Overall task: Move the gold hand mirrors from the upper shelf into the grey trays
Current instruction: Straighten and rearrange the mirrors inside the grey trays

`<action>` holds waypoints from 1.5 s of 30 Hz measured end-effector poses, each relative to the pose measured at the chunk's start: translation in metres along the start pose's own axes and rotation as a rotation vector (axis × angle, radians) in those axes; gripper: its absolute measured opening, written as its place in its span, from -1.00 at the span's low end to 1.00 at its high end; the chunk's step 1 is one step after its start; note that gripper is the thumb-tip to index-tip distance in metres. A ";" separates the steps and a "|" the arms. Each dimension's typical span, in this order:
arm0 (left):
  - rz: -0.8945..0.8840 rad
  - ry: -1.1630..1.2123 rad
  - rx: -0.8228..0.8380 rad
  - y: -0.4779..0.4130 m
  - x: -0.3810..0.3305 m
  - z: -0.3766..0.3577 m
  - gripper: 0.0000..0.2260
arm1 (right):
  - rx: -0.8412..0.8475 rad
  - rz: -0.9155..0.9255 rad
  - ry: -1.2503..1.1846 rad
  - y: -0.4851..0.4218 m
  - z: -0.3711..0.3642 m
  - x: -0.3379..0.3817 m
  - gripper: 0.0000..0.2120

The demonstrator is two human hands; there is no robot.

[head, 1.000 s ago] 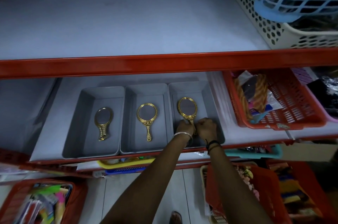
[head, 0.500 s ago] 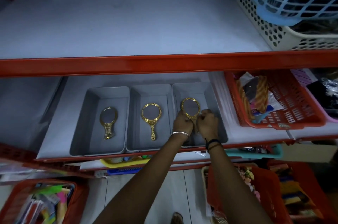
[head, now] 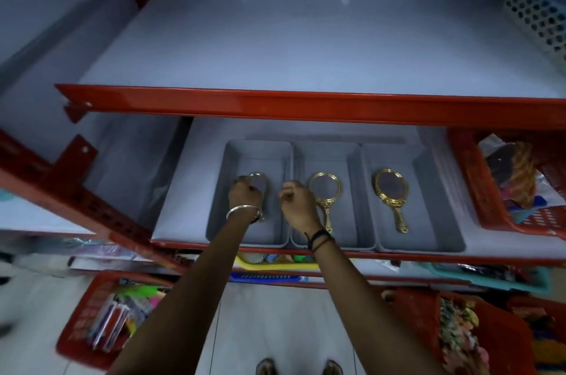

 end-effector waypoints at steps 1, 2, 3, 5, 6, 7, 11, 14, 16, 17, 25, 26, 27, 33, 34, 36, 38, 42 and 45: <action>0.043 -0.043 0.042 -0.009 0.012 0.001 -0.72 | 0.027 -0.025 0.032 -0.004 -0.012 0.001 -0.85; 0.071 -0.077 0.082 -0.019 0.023 0.001 -0.70 | 0.057 -0.063 0.070 -0.008 -0.024 0.003 -0.83; 0.110 -0.087 0.137 -0.026 0.030 -0.001 -0.69 | 0.080 -0.100 0.094 -0.012 -0.032 0.003 -0.85; 0.116 -0.131 0.220 -0.037 0.039 -0.002 -0.66 | 0.123 -0.173 0.144 -0.020 -0.049 0.002 -0.97; 0.097 -0.146 0.258 -0.039 0.041 -0.003 -0.65 | 0.122 -0.204 0.165 -0.025 -0.055 0.000 -0.84; 0.075 -0.165 0.299 -0.040 0.041 -0.003 -0.64 | 0.121 -0.230 0.191 -0.030 -0.060 -0.003 -0.74; 0.016 -0.173 0.394 -0.048 0.043 -0.004 -0.61 | 0.110 -0.295 0.237 -0.040 -0.075 -0.008 -0.65; -0.004 -0.150 0.429 -0.047 0.044 -0.005 -0.54 | 0.101 -0.315 0.228 -0.040 -0.081 -0.011 -0.65; -0.008 -0.120 0.430 -0.047 0.048 -0.007 -0.52 | 0.088 -0.314 0.214 -0.039 -0.083 -0.013 -0.67; -0.001 -0.090 0.434 -0.048 0.049 -0.007 -0.51 | 0.078 -0.311 0.214 -0.039 -0.085 -0.015 -0.68; 0.065 0.036 0.409 -0.045 0.053 -0.007 -0.44 | 0.054 -0.288 0.200 -0.035 -0.089 -0.020 -0.70; 0.066 0.042 0.402 -0.045 0.053 -0.007 -0.47 | 0.055 -0.296 0.190 -0.035 -0.088 -0.020 -0.70; 0.063 0.042 0.399 -0.044 0.052 -0.007 -0.50 | 0.054 -0.298 0.186 -0.035 -0.088 -0.020 -0.69; 0.083 0.067 0.381 -0.040 0.052 -0.007 -0.54 | 0.056 -0.298 0.181 -0.034 -0.087 -0.023 -0.66; 0.086 0.078 0.381 -0.041 0.052 -0.008 -0.55 | 0.056 -0.297 0.178 -0.033 -0.087 -0.023 -0.67; 0.095 0.096 0.376 -0.040 0.052 -0.008 -0.57 | 0.050 -0.294 0.168 -0.032 -0.086 -0.023 -0.68; 0.103 0.109 0.367 -0.039 0.052 -0.008 -0.58 | 0.043 -0.303 0.155 -0.032 -0.086 -0.023 -0.69; 0.109 0.109 0.347 -0.038 0.052 -0.009 -0.56 | 0.010 -0.335 0.121 -0.032 -0.085 -0.022 -0.73; 0.127 0.131 0.308 -0.037 0.052 -0.008 -0.58 | -0.007 -0.351 0.105 -0.033 -0.087 -0.022 -0.76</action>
Point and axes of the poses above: each hand's wrist, its own y-axis away from the middle knuckle, its own z-axis out of the back of the hand, x = y × z, the point moved 2 cm from there along -y, towards the middle knuckle, and after that the axes turned 8 degrees about -y, right-handed, at the moved point
